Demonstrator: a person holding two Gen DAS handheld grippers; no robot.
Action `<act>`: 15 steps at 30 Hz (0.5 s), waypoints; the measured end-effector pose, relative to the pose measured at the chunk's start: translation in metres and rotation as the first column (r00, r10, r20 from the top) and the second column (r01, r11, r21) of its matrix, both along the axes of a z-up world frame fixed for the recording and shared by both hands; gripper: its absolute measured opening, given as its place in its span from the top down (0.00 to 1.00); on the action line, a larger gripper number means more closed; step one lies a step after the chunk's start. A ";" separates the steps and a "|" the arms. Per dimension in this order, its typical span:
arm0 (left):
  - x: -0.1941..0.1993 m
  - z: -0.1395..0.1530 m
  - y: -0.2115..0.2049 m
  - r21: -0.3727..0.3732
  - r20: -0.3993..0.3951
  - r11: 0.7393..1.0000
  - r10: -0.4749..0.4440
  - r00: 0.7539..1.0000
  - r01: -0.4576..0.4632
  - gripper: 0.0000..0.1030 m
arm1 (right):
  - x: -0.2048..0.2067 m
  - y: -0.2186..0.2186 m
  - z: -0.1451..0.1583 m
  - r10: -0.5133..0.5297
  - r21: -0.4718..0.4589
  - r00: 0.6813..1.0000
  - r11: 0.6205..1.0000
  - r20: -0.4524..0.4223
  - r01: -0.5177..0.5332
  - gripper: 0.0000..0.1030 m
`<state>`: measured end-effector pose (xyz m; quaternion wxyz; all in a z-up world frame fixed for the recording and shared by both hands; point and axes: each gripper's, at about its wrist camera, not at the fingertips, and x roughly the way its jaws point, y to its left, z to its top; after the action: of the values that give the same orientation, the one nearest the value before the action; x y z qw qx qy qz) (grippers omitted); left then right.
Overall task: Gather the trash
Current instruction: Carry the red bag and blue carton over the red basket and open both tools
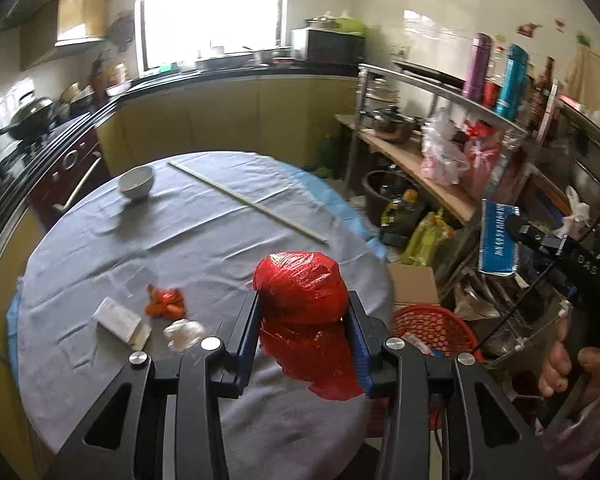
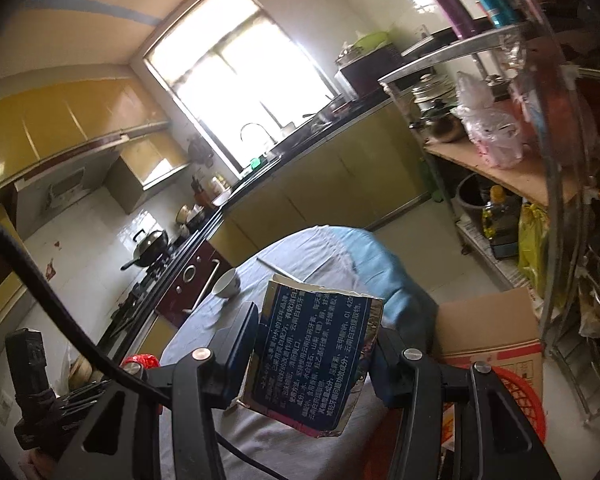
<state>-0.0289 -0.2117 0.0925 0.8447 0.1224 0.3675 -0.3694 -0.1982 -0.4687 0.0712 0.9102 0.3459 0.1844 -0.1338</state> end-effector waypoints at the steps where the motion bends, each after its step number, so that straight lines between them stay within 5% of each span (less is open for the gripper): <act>1: -0.003 0.001 -0.005 -0.002 0.002 1.000 -0.017 1.000 0.017 0.59 | -0.003 -0.003 0.000 -0.009 -0.002 1.000 1.000 0.002 0.009 0.48; 15: -0.036 0.000 -0.051 -0.044 -0.008 0.981 -0.192 0.981 0.191 0.59 | -0.055 -0.030 -0.008 -0.090 0.015 0.996 0.996 0.000 0.090 0.48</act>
<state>-0.0645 -0.2628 0.0926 0.8054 0.1366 0.3512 -0.4575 -0.2531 -0.4987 0.0629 0.9006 0.3608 0.1695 -0.1731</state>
